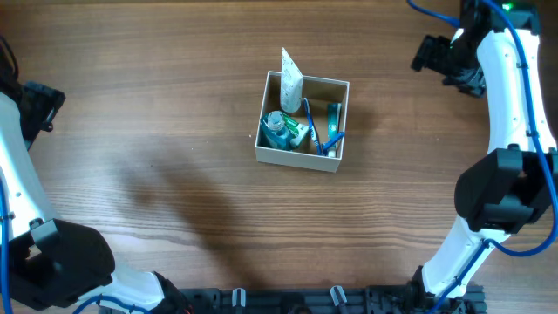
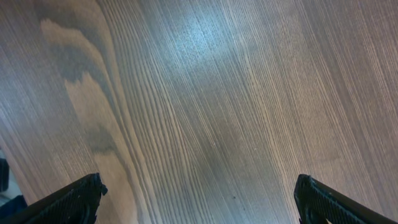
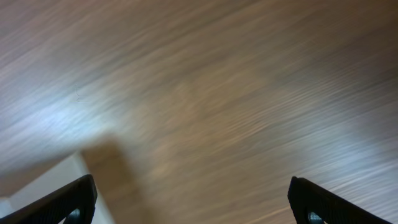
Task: Pack container
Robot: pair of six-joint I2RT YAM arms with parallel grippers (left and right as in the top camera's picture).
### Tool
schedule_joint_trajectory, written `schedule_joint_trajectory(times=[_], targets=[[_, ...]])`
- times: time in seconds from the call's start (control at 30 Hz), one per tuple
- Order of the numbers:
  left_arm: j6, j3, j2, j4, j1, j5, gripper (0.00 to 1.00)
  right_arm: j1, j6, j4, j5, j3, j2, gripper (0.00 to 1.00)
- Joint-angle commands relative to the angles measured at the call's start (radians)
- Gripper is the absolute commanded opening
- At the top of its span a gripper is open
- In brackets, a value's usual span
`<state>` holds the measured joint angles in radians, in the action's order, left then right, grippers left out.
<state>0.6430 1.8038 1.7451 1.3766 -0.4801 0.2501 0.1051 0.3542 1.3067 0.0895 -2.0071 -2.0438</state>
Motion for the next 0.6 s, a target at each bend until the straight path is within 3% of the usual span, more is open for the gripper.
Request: schedule_joint_trajectory(times=[0.0, 0.33, 0.57], targets=[[0.019, -0.005, 0.003, 0.000, -0.005, 0.013, 1.00, 0.017, -0.017, -0.043, 0.225, 0.004, -0.015, 1.00], [0.019, -0.005, 0.003, 0.000, -0.005, 0.013, 1.00, 0.023, -0.014, -0.369, 0.254, 0.004, -0.015, 1.00], [0.020, -0.005, 0.003, 0.000, -0.005, 0.013, 1.00, 0.023, -0.014, -0.420, 0.254, 0.004, -0.015, 1.00]])
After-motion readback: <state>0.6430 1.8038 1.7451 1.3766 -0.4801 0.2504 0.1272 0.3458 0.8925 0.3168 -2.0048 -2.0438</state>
